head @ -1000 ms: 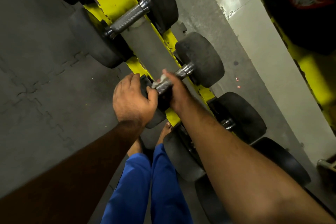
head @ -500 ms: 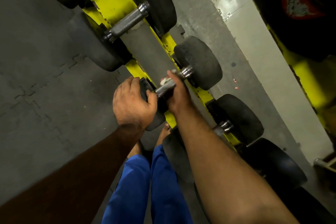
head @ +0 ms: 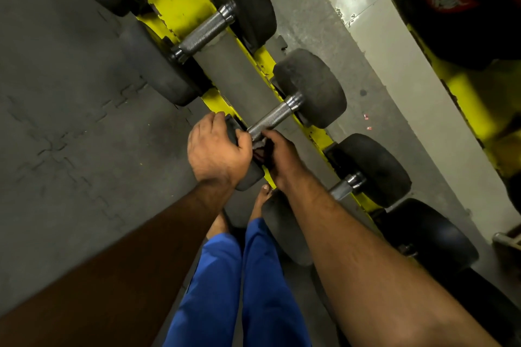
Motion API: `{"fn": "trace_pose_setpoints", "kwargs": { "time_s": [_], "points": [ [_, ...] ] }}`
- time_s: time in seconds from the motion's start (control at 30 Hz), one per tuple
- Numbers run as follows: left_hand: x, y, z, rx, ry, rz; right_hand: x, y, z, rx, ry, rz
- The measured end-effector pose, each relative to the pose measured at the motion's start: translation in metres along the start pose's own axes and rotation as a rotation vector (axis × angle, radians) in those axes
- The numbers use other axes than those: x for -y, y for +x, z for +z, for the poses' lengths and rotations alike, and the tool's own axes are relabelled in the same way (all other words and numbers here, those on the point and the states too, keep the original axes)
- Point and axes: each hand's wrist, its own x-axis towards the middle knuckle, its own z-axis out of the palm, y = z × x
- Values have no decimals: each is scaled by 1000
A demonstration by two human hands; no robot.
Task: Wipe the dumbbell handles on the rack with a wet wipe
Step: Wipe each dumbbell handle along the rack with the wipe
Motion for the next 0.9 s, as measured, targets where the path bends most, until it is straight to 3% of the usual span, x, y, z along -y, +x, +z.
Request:
{"fn": "trace_pose_setpoints", "kwargs": {
  "time_s": [0.2, 0.4, 0.57, 0.77, 0.9],
  "points": [
    [1, 0, 2, 24, 47, 22, -2, -10, 0, -90, -29, -92],
    [0, -30, -9, 24, 28, 87, 5, -24, 7, -227, 138, 83],
    [-4, -64, -26, 37, -25, 148, 10, -64, -14, -167, 157, 71],
    [-11, -107, -24, 69, -36, 249, 3, -98, -44, -288, -37, -94],
    [-21, -134, -10, 113, -45, 279, 1, -106, -77, -385, -433, -278]
  ]
}}
